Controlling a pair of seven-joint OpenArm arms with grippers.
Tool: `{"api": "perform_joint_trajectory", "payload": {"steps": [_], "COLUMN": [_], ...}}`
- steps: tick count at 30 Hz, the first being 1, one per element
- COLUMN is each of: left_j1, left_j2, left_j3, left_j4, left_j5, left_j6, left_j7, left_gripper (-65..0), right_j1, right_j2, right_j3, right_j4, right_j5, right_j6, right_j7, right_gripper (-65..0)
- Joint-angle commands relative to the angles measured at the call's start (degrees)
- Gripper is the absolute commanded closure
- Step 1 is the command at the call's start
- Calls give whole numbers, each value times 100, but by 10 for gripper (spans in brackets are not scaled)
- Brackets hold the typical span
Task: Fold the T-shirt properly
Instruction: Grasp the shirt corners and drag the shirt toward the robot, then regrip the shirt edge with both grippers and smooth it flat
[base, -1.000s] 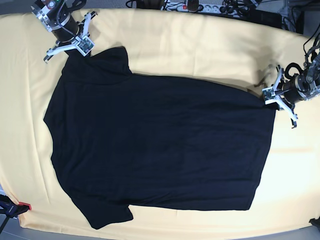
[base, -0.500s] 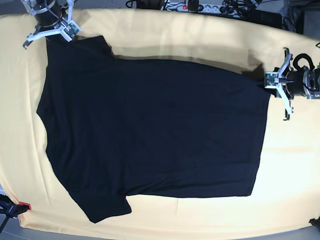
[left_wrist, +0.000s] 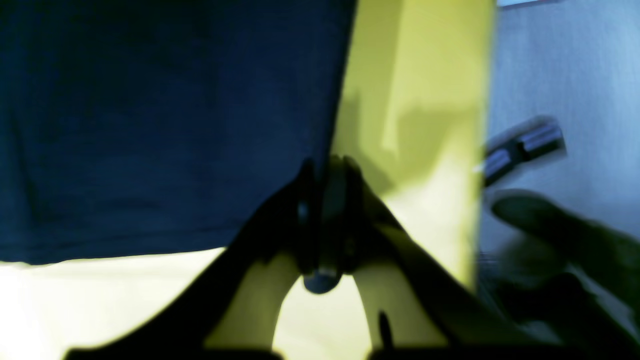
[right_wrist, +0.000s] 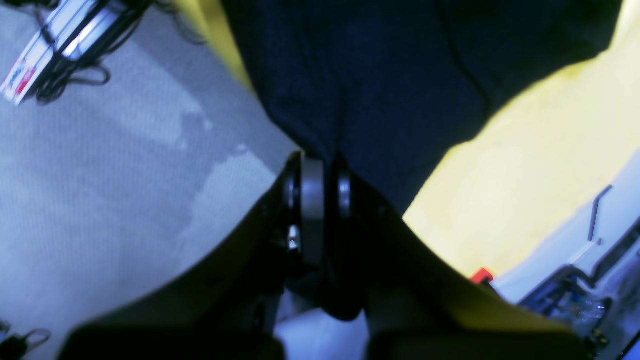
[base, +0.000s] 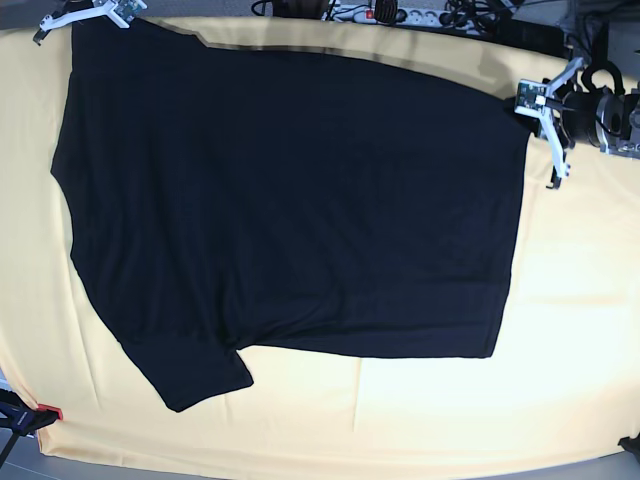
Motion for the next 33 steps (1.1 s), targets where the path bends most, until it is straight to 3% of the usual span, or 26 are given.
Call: {"api": "perform_joint_trajectory", "payload": {"steps": [1,4,6,10,15,18,21,23,29,33], "left_j1": [87,402,527,560,533,531,505,354,-337,-619], "left_j2": [-184,-210,-210,-195,-98,-46,131,339,1045,1412], "left_j3": [-52,-52,-52,-52,-52,-52,-52,-52,-52,-52], "left_j4": [205,581,739,815,811,811,809,774,367,7], "left_j5": [-212,-713,-859,-774,68,828,1611,1768,1766,1755], "left_j6": [-12,-12,-12,-12,28,1036,2190,2653,3077,3178], "left_j7": [243,1241,1552,1554,1344,949,817,822,820,684], "left_gripper": [0,0,0,0,0,0,0,0,0,0], "right_j1": [-151,-203,-203,-203,151,667,1255,1679,2717,3342], "right_j2": [35,37,37,37,63,358,599,697,765,765], "right_j3": [31,31,31,31,33,33,33,33,31,31], "right_j4": [70,70,70,70,70,70,70,70,9,-605], "right_j5": [-70,-70,-70,-111,-511,-546,-518,-214,798,1342], "right_j6": [-4,-13,-11,-13,-136,-343,-461,-452,114,398], "right_j7": [-48,-44,-22,299,538,597,1034,1215,1631,1810], "right_gripper": [0,0,0,0,0,0,0,0,0,0]}}
